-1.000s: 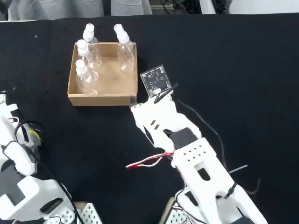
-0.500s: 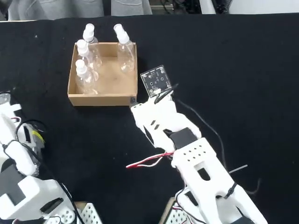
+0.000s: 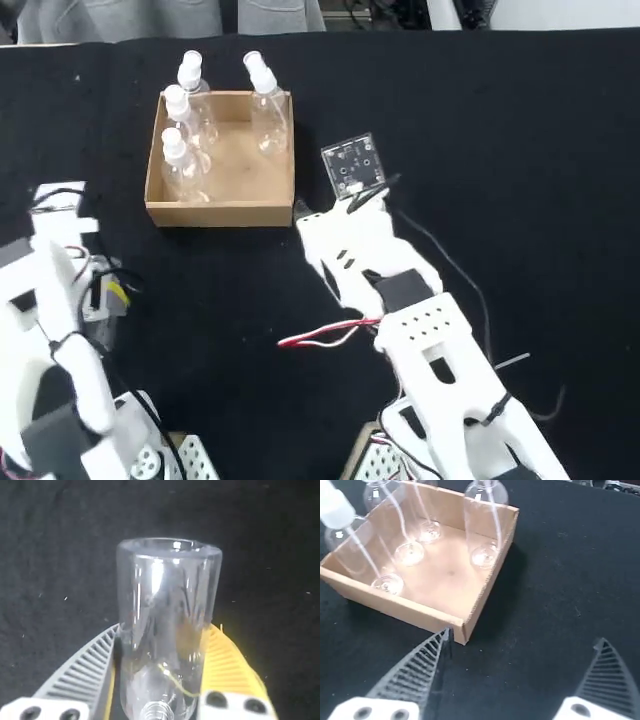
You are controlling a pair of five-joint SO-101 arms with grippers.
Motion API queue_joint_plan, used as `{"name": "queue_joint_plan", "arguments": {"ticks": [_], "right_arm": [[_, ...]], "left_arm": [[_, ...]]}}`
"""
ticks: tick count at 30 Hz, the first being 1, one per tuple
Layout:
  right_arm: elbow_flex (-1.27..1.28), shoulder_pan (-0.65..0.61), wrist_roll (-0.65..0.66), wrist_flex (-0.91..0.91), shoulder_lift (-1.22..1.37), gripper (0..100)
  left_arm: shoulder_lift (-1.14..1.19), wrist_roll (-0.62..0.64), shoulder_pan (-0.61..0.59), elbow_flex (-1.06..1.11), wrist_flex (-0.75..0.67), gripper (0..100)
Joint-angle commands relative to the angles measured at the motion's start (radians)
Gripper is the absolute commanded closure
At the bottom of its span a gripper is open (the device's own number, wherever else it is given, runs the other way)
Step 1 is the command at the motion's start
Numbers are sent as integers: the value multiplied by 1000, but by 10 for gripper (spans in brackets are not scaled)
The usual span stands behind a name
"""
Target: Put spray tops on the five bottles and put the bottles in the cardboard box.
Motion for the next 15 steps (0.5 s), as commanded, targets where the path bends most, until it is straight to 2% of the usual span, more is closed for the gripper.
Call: {"name": "queue_joint_plan", "arguments": {"ticks": [1,6,15], "right_arm": [[-47,66,-6,2,-45,627],[-54,127,-8,0,-45,627],[-82,222,-124,3,-45,627]], "left_arm": [[-104,-9,77,16,0,870],[-143,-11,174,42,-3,870],[-138,-11,372,39,-8,899]]}}
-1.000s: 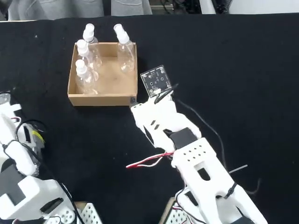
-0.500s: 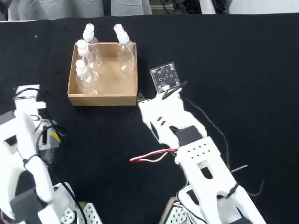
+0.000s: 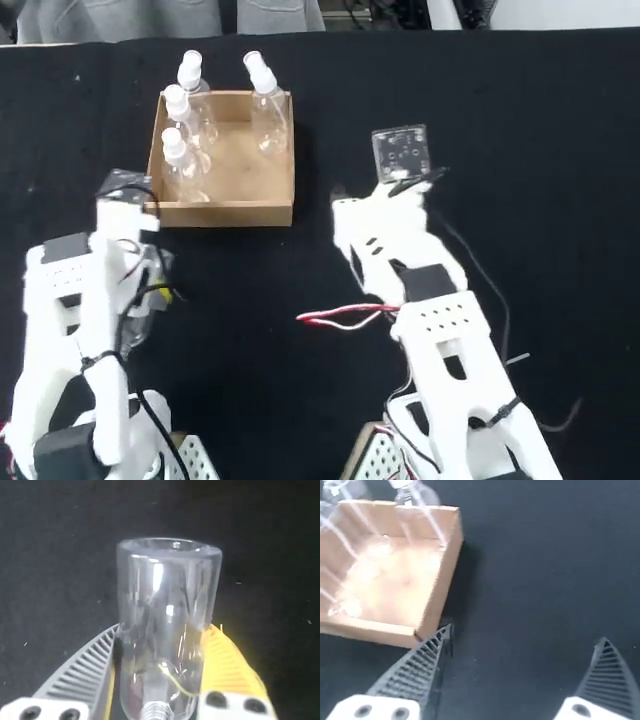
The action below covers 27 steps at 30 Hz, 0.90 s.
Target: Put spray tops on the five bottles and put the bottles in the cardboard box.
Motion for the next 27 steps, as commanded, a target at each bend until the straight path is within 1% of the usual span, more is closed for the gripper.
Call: {"name": "queue_joint_plan", "arguments": {"ticks": [1,3,6,9,11,15,18,24,27], "right_arm": [[-84,72,-49,3,-45,627],[-91,87,-69,3,-45,627],[-96,110,-84,3,-45,627],[-97,126,-109,3,-45,627],[-97,126,-120,3,-45,627],[-97,132,-147,-2,-47,627],[-107,166,-192,-2,-47,627],[-122,259,-282,-5,-47,627],[-124,279,-304,-6,-47,627]], "left_arm": [[-37,-11,116,-15,-8,909],[-37,-17,170,-16,-8,916],[-37,-87,254,-13,-8,918],[-37,-123,314,-16,-8,920],[-37,-123,349,-22,-21,920],[-34,-118,403,-13,-97,920],[-34,-115,444,-13,-120,920],[-34,-114,570,-22,-129,920],[-32,-84,598,-13,-204,920]]}}
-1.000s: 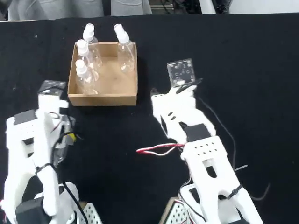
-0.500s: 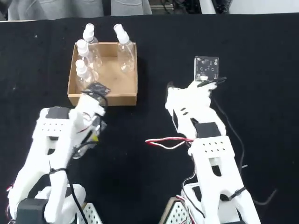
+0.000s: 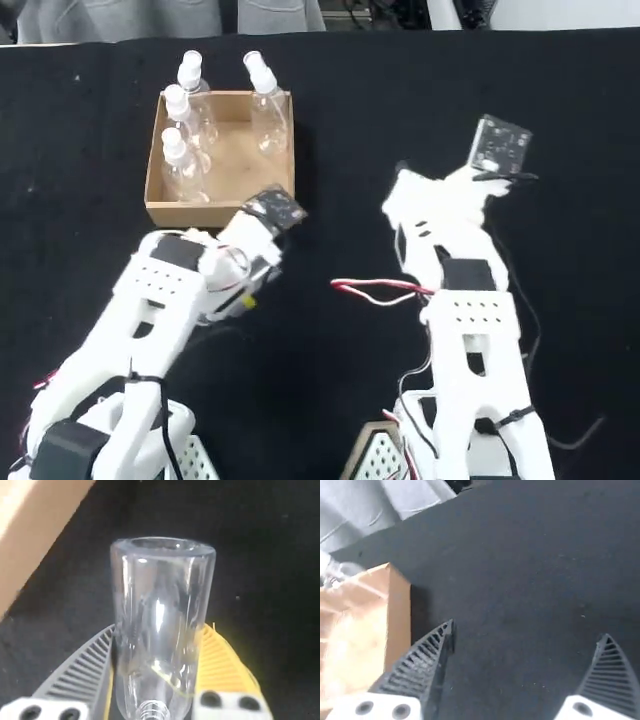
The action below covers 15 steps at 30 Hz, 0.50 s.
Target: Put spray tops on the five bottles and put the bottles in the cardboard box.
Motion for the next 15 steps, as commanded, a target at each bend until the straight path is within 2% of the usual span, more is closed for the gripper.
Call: {"name": "queue_joint_plan", "arguments": {"ticks": [1,11,15], "right_arm": [[-77,49,-34,-8,-47,627],[-71,49,-34,-35,-47,627],[-73,49,-31,-35,-47,627]], "left_arm": [[-32,46,50,-13,-101,920],[184,71,125,-150,-121,914],[272,117,119,-217,-117,817]]}}
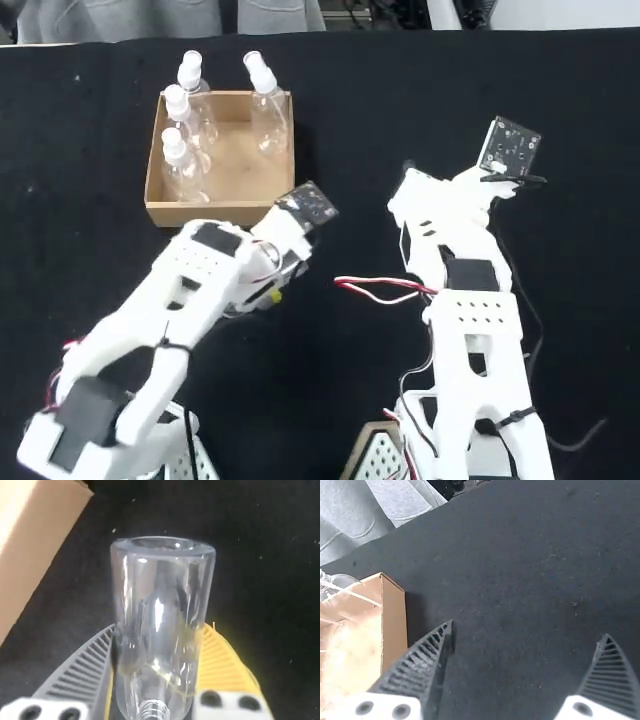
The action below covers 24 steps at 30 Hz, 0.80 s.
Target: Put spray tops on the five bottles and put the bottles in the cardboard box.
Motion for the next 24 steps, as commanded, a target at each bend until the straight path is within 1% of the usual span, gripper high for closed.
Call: {"name": "queue_joint_plan", "arguments": {"ticks": [1,3,6,9,12,16,24], "right_arm": [[-73,26,-9,-35,-47,627],[-74,26,-8,-35,-47,627],[-74,26,-3,-35,-47,627],[-74,25,-3,-34,-47,627],[-74,23,-2,-34,-47,627],[-74,21,-2,-32,-47,627],[-71,18,-2,-32,-45,627]], "left_arm": [[61,86,2,-130,-9,789],[72,130,2,-143,-8,747],[72,140,10,-151,2,738],[75,147,10,-202,64,736],[81,190,2,-268,130,735],[72,206,2,-305,186,719],[71,207,-13,-303,199,727]]}}
